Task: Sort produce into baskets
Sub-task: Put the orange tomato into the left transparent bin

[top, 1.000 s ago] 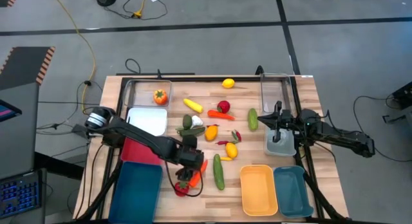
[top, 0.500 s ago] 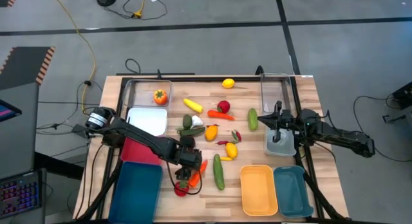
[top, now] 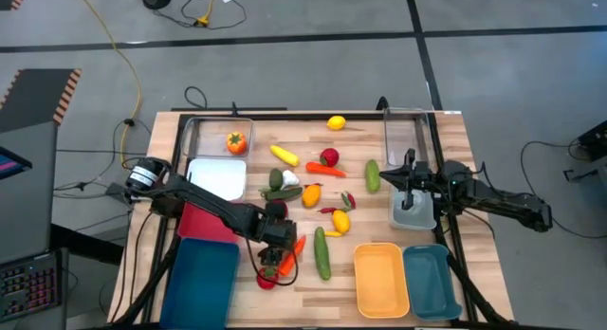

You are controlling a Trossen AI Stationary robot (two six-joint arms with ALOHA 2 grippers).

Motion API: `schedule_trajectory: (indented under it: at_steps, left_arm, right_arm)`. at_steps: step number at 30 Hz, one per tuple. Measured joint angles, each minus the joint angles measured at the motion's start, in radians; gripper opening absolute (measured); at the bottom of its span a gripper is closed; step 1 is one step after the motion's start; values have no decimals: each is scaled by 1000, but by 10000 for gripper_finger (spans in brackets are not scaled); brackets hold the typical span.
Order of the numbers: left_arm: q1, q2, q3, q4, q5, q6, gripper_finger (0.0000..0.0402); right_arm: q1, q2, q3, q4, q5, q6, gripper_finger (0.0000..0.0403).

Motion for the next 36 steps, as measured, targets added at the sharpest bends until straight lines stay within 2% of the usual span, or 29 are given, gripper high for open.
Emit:
schedule_trajectory:
  at_steps: [13, 22, 30, 36]
  left_arm:
    - [5, 55, 7, 23, 6, 9, 323]
    - [10, 47, 95, -103, -63, 50, 318]
    - [90, -62, 184, -286, -152, 52, 318]
    - [239, -190, 182, -418, -176, 54, 317]
  right_arm:
    - [0, 0, 0, 0, 0, 0, 47]
    - [0, 0, 0, 0, 0, 0, 47]
    - [0, 0, 0, 0, 0, 0, 47]
    - [0, 0, 0, 0, 0, 0, 47]
